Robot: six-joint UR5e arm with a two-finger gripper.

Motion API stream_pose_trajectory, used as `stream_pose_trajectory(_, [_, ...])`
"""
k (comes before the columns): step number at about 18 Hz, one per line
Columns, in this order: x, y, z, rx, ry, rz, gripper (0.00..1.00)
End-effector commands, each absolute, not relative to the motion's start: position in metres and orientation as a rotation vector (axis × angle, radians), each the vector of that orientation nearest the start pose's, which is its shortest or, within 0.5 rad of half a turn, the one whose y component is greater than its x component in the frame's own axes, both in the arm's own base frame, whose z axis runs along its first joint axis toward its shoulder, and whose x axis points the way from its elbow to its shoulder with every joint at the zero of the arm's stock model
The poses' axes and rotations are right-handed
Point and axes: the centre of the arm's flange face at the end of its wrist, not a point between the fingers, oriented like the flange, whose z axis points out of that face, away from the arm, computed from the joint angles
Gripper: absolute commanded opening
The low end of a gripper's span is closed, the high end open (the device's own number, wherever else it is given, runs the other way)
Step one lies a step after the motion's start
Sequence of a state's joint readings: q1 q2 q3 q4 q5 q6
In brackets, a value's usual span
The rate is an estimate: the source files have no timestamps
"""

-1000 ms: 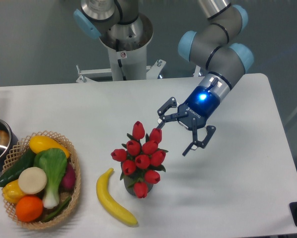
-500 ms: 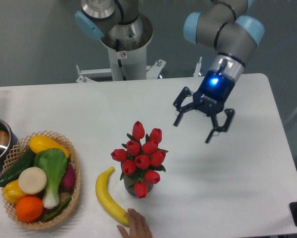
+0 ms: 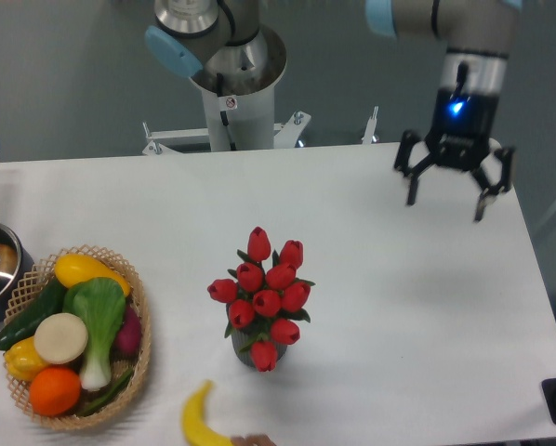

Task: Insert the flowers into the vase

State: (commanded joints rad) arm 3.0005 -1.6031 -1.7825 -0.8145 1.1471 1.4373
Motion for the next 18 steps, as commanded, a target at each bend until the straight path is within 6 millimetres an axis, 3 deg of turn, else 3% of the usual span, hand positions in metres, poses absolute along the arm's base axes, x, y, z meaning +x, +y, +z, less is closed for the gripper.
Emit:
stream_pose_trajectory(4, [-0.493,0.237,0.474,-2.689,0.147,0.647,1.00])
stream_pose_trajectory(8, [-0.499,0.227,0.487,-2.799,0.330,0.641,1.00])
stream_pose_trajectory(12, [-0.510,0.203,0.502,-2.858,0.457,0.602,1.00])
stream_pose_trajectory(18, [-0.523,0.160,0.499,-2.889,0.564,0.554,1.00])
